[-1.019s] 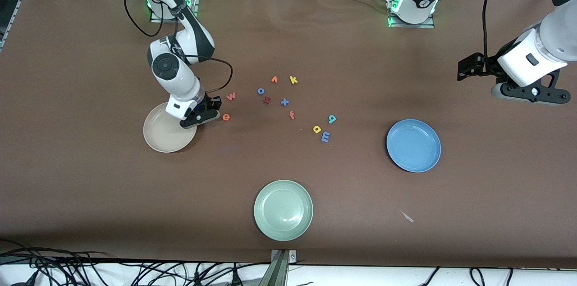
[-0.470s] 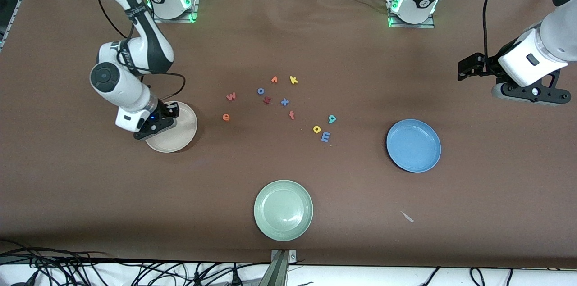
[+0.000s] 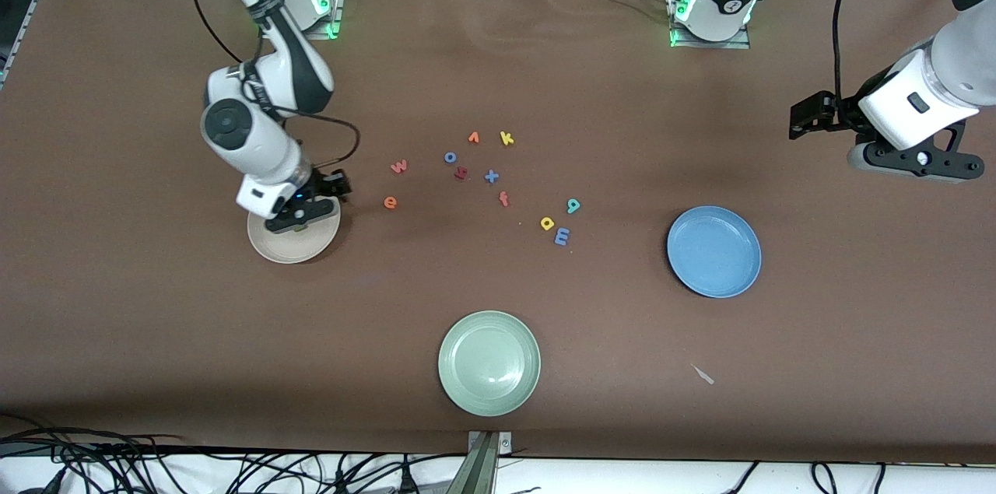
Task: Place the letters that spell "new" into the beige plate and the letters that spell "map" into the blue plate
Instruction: 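Grasp the orange letter e with the right gripper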
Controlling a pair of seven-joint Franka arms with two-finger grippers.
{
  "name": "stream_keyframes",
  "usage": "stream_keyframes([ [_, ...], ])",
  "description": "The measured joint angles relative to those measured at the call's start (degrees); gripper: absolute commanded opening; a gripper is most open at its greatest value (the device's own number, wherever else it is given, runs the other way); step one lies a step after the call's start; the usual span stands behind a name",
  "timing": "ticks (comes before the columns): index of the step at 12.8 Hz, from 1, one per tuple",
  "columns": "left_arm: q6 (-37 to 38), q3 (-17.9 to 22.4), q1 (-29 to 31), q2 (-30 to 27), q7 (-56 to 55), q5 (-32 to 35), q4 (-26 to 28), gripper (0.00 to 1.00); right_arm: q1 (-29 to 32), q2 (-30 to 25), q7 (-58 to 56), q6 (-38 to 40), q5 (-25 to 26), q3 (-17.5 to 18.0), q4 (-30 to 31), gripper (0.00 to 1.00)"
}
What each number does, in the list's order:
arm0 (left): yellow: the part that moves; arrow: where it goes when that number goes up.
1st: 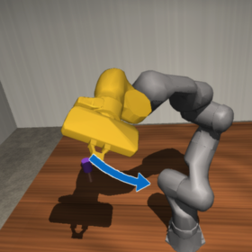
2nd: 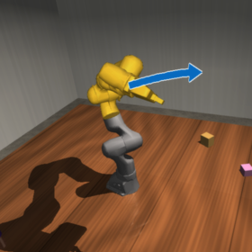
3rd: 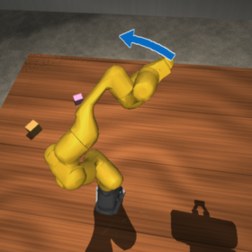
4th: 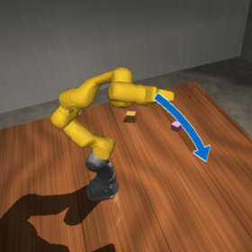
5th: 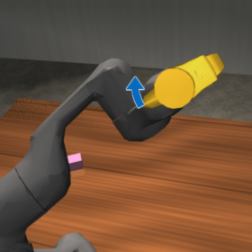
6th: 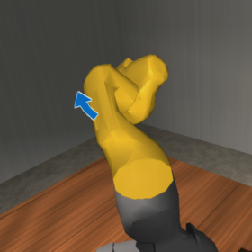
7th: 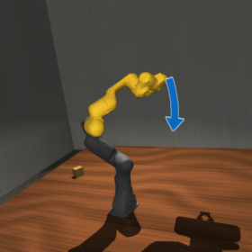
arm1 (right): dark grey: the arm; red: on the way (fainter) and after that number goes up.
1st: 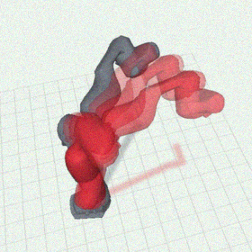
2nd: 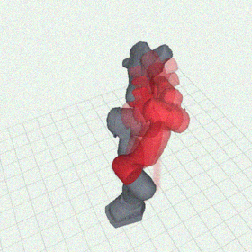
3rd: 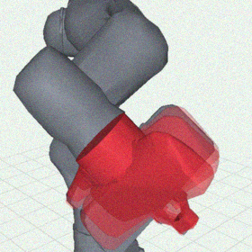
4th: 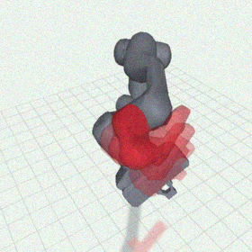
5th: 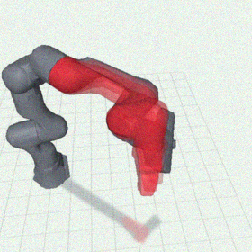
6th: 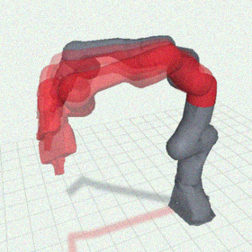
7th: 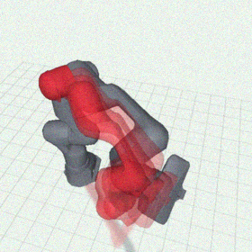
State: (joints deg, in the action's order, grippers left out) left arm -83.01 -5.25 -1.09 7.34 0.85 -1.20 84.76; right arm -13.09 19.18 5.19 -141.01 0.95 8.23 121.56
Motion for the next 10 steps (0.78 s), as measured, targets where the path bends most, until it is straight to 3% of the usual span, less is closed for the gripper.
stream_keyframes([
  [3,0.0,0.0,0.0,0.0,0.0,0.0,0.0,1.0,-5.6,3.4,8.9,-1.3,0.1,0.0,-2.1,0.74],
  [7,0.0,0.0,0.0,0.0,0.0,0.0,0.0,1.0,-6.7,8.6,11.9,-7.5,0.7,0.0,-2.3,0.72],
  [10,0.0,0.0,0.0,0.0,0.0,0.0,0.0,1.0,-6.7,9.5,12.2,-8.8,1.4,-0.2,-2.3,0.65],
])
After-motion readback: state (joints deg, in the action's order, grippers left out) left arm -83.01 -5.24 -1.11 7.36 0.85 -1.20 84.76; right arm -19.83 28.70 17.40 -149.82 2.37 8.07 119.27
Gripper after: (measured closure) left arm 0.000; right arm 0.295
